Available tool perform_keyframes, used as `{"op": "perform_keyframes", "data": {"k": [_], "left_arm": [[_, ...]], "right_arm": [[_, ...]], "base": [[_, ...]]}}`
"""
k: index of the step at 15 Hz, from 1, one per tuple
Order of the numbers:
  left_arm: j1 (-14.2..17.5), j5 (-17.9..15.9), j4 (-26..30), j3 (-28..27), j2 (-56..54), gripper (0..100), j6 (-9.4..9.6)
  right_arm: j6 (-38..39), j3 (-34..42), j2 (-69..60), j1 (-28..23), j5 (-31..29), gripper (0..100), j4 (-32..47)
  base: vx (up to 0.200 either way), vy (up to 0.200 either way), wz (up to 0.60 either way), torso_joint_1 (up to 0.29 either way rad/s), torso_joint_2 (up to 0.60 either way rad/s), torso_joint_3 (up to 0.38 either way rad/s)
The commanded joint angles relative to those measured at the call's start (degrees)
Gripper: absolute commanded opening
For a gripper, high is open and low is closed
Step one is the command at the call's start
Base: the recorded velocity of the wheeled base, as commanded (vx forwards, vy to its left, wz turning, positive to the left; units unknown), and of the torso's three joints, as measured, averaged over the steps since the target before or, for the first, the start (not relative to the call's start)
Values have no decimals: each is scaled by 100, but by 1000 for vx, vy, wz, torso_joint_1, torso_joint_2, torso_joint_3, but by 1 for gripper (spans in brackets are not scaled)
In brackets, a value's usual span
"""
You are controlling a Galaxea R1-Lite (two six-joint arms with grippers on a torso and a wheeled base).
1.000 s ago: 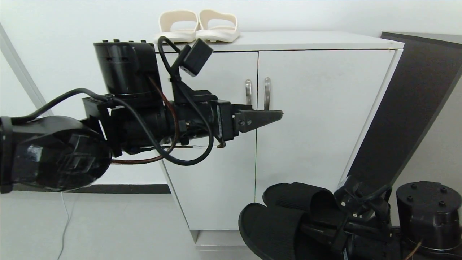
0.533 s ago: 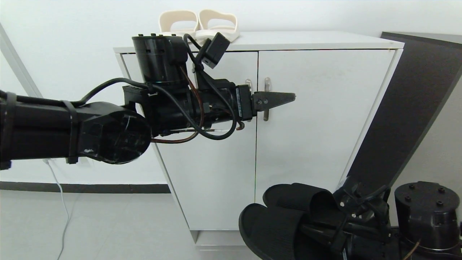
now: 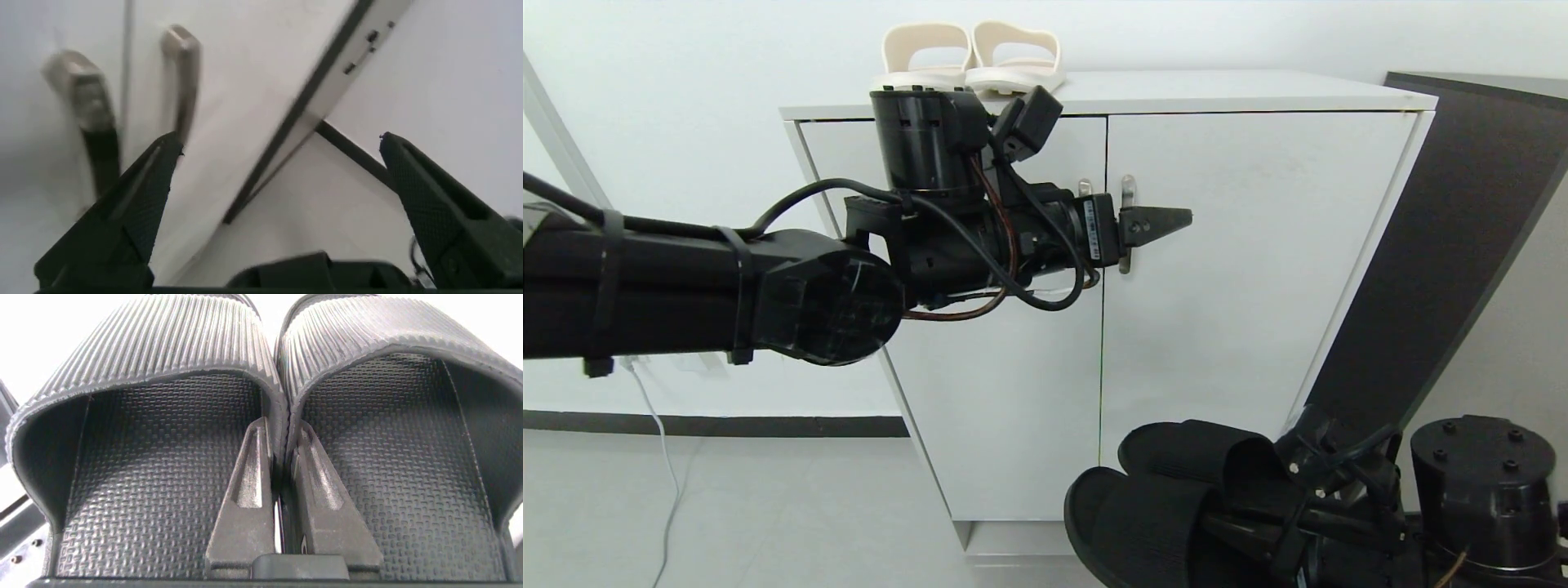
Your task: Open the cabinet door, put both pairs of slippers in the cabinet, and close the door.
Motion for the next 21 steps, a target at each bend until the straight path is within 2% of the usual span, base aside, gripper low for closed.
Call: {"op": "perform_keyframes", "data": {"k": [1,8,9,14,17,21], "left_arm": [[-16,146,-3,-97,148,100,33],[-25,252,23,-361,465,100,33],[-25,252,23,-361,465,0,16],[-16,252,23,-237,245,0,-63],[-139,252,23,272,-195,0,-63],[-324,243,-3,1002,-880,0,-63]], "right_arm": [[-1,16,2,1,10,0,-2],[-1,112,11,1,124,0,-134],[-1,121,2,1,124,0,-134],[-18,350,-86,10,555,0,-266],[-27,570,-147,1,915,0,-503],[-510,851,-182,10,1232,0,-529]], "base": [[0,0,0,0,0,0],[0,0,0,0,0,0],[0,0,0,0,0,0],[0,0,0,0,0,0],[0,0,0,0,0,0],[0,0,0,0,0,0]]}}
